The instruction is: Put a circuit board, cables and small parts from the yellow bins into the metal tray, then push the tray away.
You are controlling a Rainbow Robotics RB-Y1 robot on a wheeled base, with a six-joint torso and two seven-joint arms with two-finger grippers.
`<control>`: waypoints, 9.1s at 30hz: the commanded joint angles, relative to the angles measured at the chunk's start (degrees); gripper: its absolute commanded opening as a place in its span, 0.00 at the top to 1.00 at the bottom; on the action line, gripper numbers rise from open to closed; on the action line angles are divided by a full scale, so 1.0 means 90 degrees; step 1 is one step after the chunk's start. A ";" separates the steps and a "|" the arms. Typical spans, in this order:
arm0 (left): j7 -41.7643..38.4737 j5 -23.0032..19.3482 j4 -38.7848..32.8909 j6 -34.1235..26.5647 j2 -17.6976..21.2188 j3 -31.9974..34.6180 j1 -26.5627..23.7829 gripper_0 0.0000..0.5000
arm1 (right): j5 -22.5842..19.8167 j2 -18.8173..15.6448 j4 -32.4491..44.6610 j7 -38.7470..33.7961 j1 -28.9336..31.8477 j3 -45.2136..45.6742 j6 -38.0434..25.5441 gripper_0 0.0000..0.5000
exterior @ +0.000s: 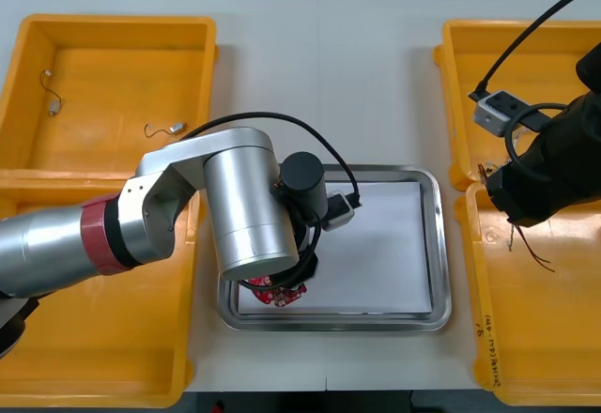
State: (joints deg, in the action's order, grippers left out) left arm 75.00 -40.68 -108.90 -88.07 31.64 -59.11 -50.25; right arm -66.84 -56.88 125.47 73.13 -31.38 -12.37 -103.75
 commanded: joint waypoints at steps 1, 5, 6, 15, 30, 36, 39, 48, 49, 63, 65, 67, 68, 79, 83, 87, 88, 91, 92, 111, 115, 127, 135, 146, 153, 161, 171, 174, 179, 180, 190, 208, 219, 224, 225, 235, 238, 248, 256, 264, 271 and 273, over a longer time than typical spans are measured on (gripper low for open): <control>-0.0570 0.0076 -0.0058 0.0128 0.0097 -0.0229 -0.0286 1.00 | 0.0034 -0.0253 0.0160 -0.0059 -0.0204 -0.0052 -0.0035 1.00; -0.0580 0.0076 -0.0058 0.0216 0.0166 -0.0278 -0.0286 1.00 | 0.0034 -0.0253 0.0160 -0.0059 -0.0195 -0.0052 -0.0035 1.00; -0.0590 0.0067 -0.0058 0.0206 0.0166 -0.0278 -0.0286 1.00 | 0.0034 -0.0253 0.0160 -0.0059 -0.0204 -0.0052 -0.0035 1.00; -0.0599 0.0067 -0.0049 0.0216 0.0176 -0.0268 -0.0286 1.00 | 0.0063 -0.0233 0.0160 -0.0059 -0.0195 -0.0052 -0.0035 1.00; -0.0756 0.0047 -0.0058 0.0226 0.0195 -0.0278 -0.0286 0.00 | 0.0073 -0.0233 0.0160 -0.0059 -0.0204 -0.0052 -0.0035 1.00; -0.0804 0.0037 -0.0068 0.0274 0.0195 -0.0268 -0.0296 0.00 | 0.0063 -0.0233 0.0160 -0.0059 -0.0195 -0.0052 -0.0045 1.00; -0.0814 -0.0012 -0.0107 0.0274 0.0195 -0.0180 -0.0315 0.00 | 0.0063 -0.0233 0.0160 -0.0039 -0.0195 -0.0052 -0.0035 1.00; -0.0726 -0.0558 -0.0156 -0.0194 0.0195 0.0591 -0.0432 0.00 | 0.0122 -0.0135 0.0160 -0.0020 -0.0195 -0.0052 -0.0035 1.00; -0.0717 -0.0597 -0.0156 -0.0243 0.0195 0.0640 -0.0442 0.00 | 0.0132 -0.0126 0.0160 -0.0020 -0.0195 -0.0052 -0.0035 1.00; -0.0599 -0.0939 -0.0195 -0.1357 0.0195 0.2085 -0.0452 0.00 | 0.0259 0.0304 0.0180 0.0039 -0.0410 -0.0432 0.0033 1.00; -0.0580 -0.0978 -0.0195 -0.1542 0.0195 0.2300 -0.0481 0.00 | 0.0347 0.0372 0.0189 0.0039 -0.0497 -0.0618 0.0102 1.00; -0.0550 -0.1027 -0.0195 -0.1776 0.0195 0.2593 -0.0491 0.00 | 0.0493 0.0538 0.0189 0.0039 -0.0634 -0.0882 0.0170 1.00; -0.0550 -0.1037 -0.0195 -0.1845 0.0195 0.2671 -0.0491 0.00 | 0.0542 0.0587 0.0189 0.0039 -0.0663 -0.0940 0.0170 1.00; -0.0482 -0.1174 -0.0156 -0.2436 0.0322 0.4038 -0.0598 0.00 | 0.1431 0.1486 0.0189 0.0039 -0.1259 -0.2229 0.0131 1.00; -0.0482 -0.1066 -0.0146 -0.2436 0.0449 0.4312 -0.0598 0.00 | 0.1704 0.1720 0.0189 0.0078 -0.1288 -0.2522 0.0121 1.00; -0.0502 -0.0881 -0.0019 -0.2436 0.0576 0.4370 -0.0598 0.00 | 0.1821 0.1808 0.0170 0.0156 -0.1288 -0.2708 0.0131 1.00; -0.0492 -0.0822 0.0068 -0.2436 0.0615 0.4419 -0.0598 0.00 | 0.1851 0.1818 0.0170 0.0176 -0.1269 -0.2766 0.0121 1.00; -0.0463 -0.0734 0.0352 -0.2436 0.0713 0.4615 -0.0598 0.00 | 0.1968 0.1818 0.0170 0.0273 -0.1240 -0.2952 0.0121 1.00; -0.0453 -0.0724 0.0401 -0.2436 0.0732 0.4654 -0.0598 0.00 | 0.1997 0.1818 0.0170 0.0293 -0.1240 -0.2972 0.0121 1.00; -0.0101 -0.0373 0.1670 -0.2436 0.1299 0.5894 -0.0598 0.00 | 0.3315 0.2335 0.0170 0.2578 -0.0263 -0.3167 0.0141 1.00; -0.0004 -0.0070 0.1748 -0.2436 0.1308 0.5884 -0.0598 0.00 | 0.3540 0.2365 0.0150 0.2978 0.0040 -0.3167 0.0219 1.00; 0.0524 0.0252 0.2490 -0.2436 0.1308 0.6128 -0.0608 0.00 | 0.3667 0.2462 0.0033 0.3301 0.0372 -0.3333 0.0688 1.00; 0.0953 0.0672 0.2979 -0.2436 0.1308 0.6382 -0.0608 0.00 | 0.3921 0.2618 -0.0289 0.3301 0.0372 -0.3567 0.0746 1.00; 0.1119 0.0731 0.3506 -0.2030 0.1308 0.6529 -0.0608 0.00 | 0.3979 0.2697 -0.0660 0.3301 0.0372 -0.3645 0.1147 1.00; 0.1188 0.0760 0.3731 -0.1620 0.1308 0.6558 -0.0608 0.00 | 0.4087 0.2638 -0.0689 0.3291 0.0372 -0.3714 0.1156 1.00; 0.1364 0.0916 0.4170 -0.0878 0.1308 0.6568 -0.0608 0.00 | 0.4087 0.2618 -0.0689 0.3262 0.0372 -0.3714 0.1156 0.67; 0.2135 0.1112 0.4942 -0.0302 0.1299 0.6743 -0.0755 0.00 | 0.4175 0.2618 -0.0689 0.3213 0.0352 -0.3704 0.1234 0.00; 0.2291 0.1092 0.5205 -0.0204 0.1299 0.6831 -0.0852 0.00 | 0.4175 0.2628 -0.0689 0.3184 0.0294 -0.3636 0.1225 0.00; 0.2330 0.1112 0.5420 0.0011 0.1299 0.6831 -0.0901 0.00 | 0.4077 0.2667 -0.0602 0.3125 0.0186 -0.3431 0.1166 0.00; 0.2330 0.1112 0.5459 0.0040 0.1299 0.6831 -0.0911 0.00 | 0.4067 0.2667 -0.0582 0.3115 0.0157 -0.3401 0.1137 0.00; 0.2516 0.1278 0.6406 0.0655 0.1133 0.6831 -0.1292 0.00 | 0.3647 0.2638 -0.0250 0.2832 -0.0829 -0.3108 -0.0074 0.00; 0.2760 0.1395 0.6963 0.1954 0.1006 0.6636 -0.1321 0.00 | 0.2358 0.2501 0.0014 0.0996 -0.1611 -0.1204 -0.0695 0.00; 0.2799 0.1307 0.7276 0.2306 0.0859 0.6558 -0.1321 0.00 | 0.1255 0.1691 -0.0572 0.0889 -0.1718 0.0359 -0.0695 0.00; 0.2809 0.1287 0.7334 0.2345 0.0791 0.6558 -0.1321 0.00 | 0.1265 0.1339 -0.0894 0.0879 -0.1728 0.0827 -0.0695 0.00; 0.2809 0.1287 0.7344 0.2345 0.0791 0.6558 -0.1321 0.00 | 0.1352 0.1281 -0.0943 0.0879 -0.1728 0.0896 -0.0695 0.00; 0.2848 0.1287 0.7354 0.2354 0.0752 0.6363 -0.1302 0.17 | 0.2251 0.1173 -0.1734 0.0791 -0.1757 0.1335 -0.0695 0.00; 0.2887 0.1287 0.7354 0.2354 0.0752 0.6294 -0.1282 1.00 | 0.2554 0.1154 -0.1998 0.0781 -0.1777 0.1540 -0.0695 0.00; 0.3004 0.1287 0.7354 0.2354 0.0752 0.6294 -0.1282 1.00 | 0.3120 0.1163 -0.2701 0.0771 -0.1777 0.2028 -0.0695 0.00; 0.2946 0.1229 0.7285 0.2208 0.0752 0.6382 -0.1292 1.00 | 0.3247 0.1163 -0.3277 0.0664 -0.1845 0.2038 -0.0695 0.00; 0.2496 0.1190 0.6631 0.1397 0.0713 0.6392 -0.1282 1.00 | 0.3218 0.1232 -0.4010 0.0508 -0.2011 0.2058 -0.0695 0.00; 0.1832 0.1170 0.6113 0.0733 0.0605 0.6392 -0.1282 1.00 | 0.3374 0.1339 -0.4791 0.0322 -0.2236 0.2087 -0.0695 0.00; 0.1735 0.1190 0.6084 0.0753 0.0547 0.6392 -0.1272 1.00 | 0.3501 0.1398 -0.5006 0.0283 -0.2353 0.2097 -0.0650 0.00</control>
State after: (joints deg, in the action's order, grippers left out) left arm 95.84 -29.74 -51.81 -80.76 38.15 -1.80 -58.84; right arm -37.03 -44.30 82.21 78.55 -48.29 4.40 -109.76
